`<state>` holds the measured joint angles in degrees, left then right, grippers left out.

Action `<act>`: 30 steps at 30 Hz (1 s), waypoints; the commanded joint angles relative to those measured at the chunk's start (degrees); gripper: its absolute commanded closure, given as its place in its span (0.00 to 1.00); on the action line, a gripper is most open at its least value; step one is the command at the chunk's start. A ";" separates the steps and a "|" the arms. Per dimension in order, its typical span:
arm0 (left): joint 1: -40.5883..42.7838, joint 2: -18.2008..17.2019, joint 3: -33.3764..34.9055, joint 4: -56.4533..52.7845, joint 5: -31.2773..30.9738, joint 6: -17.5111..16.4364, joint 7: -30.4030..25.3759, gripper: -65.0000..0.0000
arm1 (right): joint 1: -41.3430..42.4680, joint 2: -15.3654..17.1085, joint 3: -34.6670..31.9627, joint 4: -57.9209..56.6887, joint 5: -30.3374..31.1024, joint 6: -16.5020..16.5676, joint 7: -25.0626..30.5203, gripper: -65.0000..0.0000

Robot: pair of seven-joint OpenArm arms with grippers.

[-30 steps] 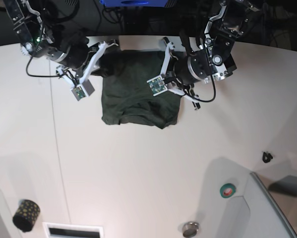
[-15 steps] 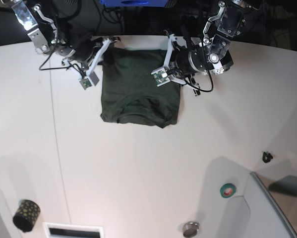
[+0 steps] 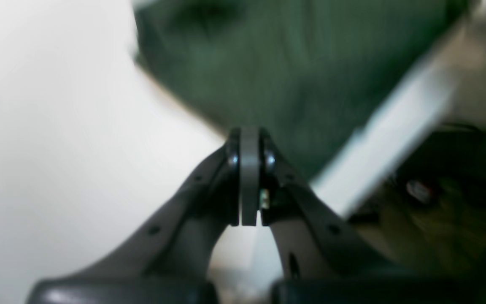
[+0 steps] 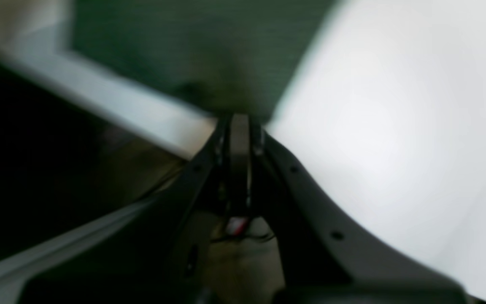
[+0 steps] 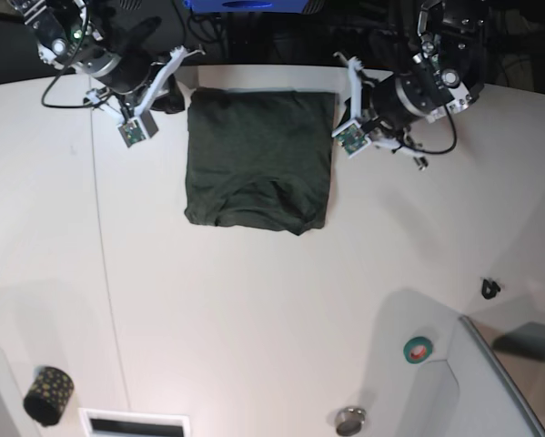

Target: Layout the t-shirt on the table in an organized manner, then fold the t-shirt properly

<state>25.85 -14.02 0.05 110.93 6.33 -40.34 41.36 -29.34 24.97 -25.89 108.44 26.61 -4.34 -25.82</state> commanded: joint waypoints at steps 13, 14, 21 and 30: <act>23.43 -4.22 -16.01 -5.92 -6.55 0.34 -19.25 1.00 | -22.13 1.71 5.63 2.99 -13.82 -4.23 0.73 1.00; 24.22 -4.22 -16.54 -7.95 -6.55 0.34 -20.66 1.00 | -23.80 1.71 6.94 2.90 -13.82 -4.23 0.73 1.00; 24.92 -4.22 -14.96 -28.25 -6.46 0.34 -32.09 1.00 | -27.84 1.53 9.14 -4.84 -14.17 -4.06 0.99 1.00; 16.92 -5.54 -0.80 -55.68 -6.46 0.34 -51.25 1.00 | -13.87 -0.58 -5.71 -29.10 -14.08 -3.97 1.08 1.00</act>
<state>41.87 -19.11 -0.51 54.52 0.01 -39.46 -9.34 -42.46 23.66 -32.03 78.91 13.08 -7.64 -24.69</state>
